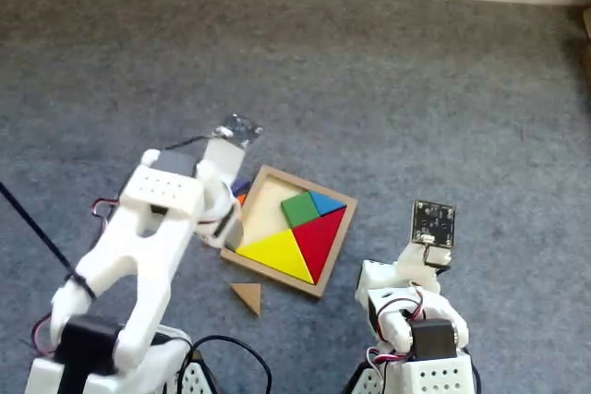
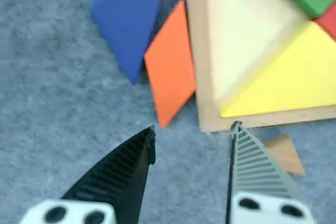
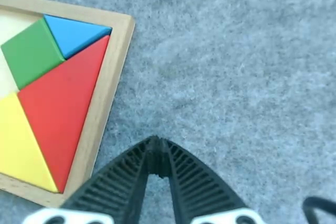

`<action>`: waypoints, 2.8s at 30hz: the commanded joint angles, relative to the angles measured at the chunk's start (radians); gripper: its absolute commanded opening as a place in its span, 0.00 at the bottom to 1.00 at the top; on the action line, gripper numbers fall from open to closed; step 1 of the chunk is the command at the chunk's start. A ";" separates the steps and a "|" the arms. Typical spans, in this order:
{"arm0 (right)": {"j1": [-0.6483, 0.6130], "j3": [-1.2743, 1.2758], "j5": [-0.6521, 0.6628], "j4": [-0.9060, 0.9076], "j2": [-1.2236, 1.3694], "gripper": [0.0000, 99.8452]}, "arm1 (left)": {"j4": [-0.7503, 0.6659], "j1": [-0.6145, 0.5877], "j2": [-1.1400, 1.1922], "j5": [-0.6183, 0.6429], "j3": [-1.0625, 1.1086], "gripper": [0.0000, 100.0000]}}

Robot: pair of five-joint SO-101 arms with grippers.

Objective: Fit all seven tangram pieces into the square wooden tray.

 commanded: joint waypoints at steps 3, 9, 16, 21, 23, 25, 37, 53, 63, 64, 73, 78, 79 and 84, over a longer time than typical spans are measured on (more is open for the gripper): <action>-0.007 0.151 -0.009 0.008 -0.019 0.01 | 0.031 0.137 -0.289 0.107 0.122 0.23; -0.007 0.151 -0.009 0.008 -0.019 0.01 | 0.025 0.179 -0.446 0.130 0.285 0.24; -0.005 0.151 -0.009 0.008 -0.021 0.01 | -0.006 0.243 -0.446 0.140 0.351 0.29; -0.005 0.151 -0.009 0.008 -0.021 0.01 | -0.164 0.314 -0.446 0.247 0.470 0.30; -0.004 0.151 -0.009 0.008 -0.021 0.01 | -0.186 0.323 -0.446 0.247 0.495 0.29; -0.004 0.151 -0.009 0.008 -0.021 0.01 | -0.198 0.309 -0.444 0.250 0.503 0.29; -0.004 0.151 -0.009 0.008 -0.021 0.01 | -0.193 0.280 -0.091 0.245 0.348 0.21; -0.004 0.151 -0.009 0.008 -0.021 0.01 | -0.149 -0.058 -0.142 0.066 0.331 0.18; -0.004 0.151 -0.009 0.008 -0.021 0.01 | -0.040 -0.206 -0.375 -0.060 0.312 0.21; -0.004 0.151 -0.009 0.008 -0.021 0.01 | -0.012 -0.206 -0.400 -0.058 0.308 0.23; -0.004 0.151 -0.009 0.008 -0.021 0.01 | 0.021 -0.208 -0.435 -0.061 0.306 0.28; -0.004 0.151 -0.009 0.008 -0.021 0.01 | -0.095 -0.214 -0.311 0.026 0.303 0.28; -0.004 0.151 -0.009 0.008 -0.021 0.01 | -0.115 -0.214 -0.289 0.048 0.303 0.28; -0.004 0.151 -0.009 0.008 -0.021 0.01 | -0.186 -0.214 -0.237 0.153 0.303 0.28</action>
